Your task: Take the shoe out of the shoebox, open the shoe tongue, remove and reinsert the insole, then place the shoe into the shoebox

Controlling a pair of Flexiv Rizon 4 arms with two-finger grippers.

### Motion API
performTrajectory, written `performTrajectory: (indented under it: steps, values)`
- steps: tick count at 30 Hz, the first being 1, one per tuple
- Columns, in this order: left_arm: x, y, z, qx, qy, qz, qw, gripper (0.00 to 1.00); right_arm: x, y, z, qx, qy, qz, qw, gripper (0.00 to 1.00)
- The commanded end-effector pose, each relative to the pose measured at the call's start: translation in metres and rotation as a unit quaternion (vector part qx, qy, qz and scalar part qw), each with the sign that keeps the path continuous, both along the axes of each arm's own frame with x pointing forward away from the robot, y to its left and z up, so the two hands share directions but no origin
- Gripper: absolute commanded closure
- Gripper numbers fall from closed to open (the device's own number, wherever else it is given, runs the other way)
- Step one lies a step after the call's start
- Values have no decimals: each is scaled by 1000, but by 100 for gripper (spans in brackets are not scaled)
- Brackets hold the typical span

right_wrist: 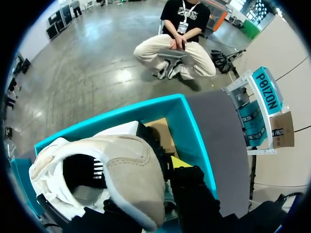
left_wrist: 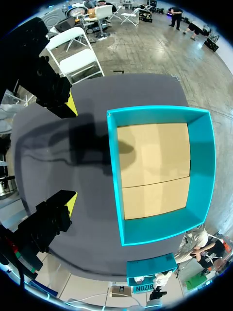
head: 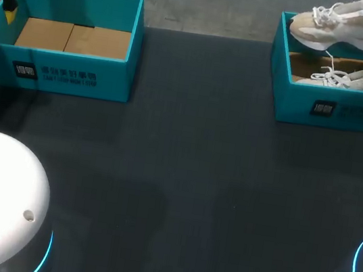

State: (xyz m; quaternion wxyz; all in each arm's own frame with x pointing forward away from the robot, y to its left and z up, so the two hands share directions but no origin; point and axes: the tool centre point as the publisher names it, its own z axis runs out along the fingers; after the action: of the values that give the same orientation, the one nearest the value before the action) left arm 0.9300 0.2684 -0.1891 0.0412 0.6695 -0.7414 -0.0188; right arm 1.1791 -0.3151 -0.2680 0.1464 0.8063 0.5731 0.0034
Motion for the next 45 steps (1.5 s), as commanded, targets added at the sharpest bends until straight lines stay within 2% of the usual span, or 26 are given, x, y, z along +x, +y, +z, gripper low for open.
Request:
performTrajectory:
  steps: [1,19,27,35,45]
  values:
    - [-1,0,1,1,1,0,1000,0,6,-1,-3,1,6,-3,1000,100]
    - [-1,0,1,1,1,0,1000,0,-16,-14,-8,2,14,-27,1000,100]
    - [-1,0,1,1,1,0,1000,0,-25,-11,-16,3,19,-25,1000,100]
    - [-1,0,1,1,1,0,1000,0,-30,-10,-24,9,29,-30,999,100]
    - [-1,0,1,1,1,0,1000,0,-30,-10,-24,9,29,-30,999,100]
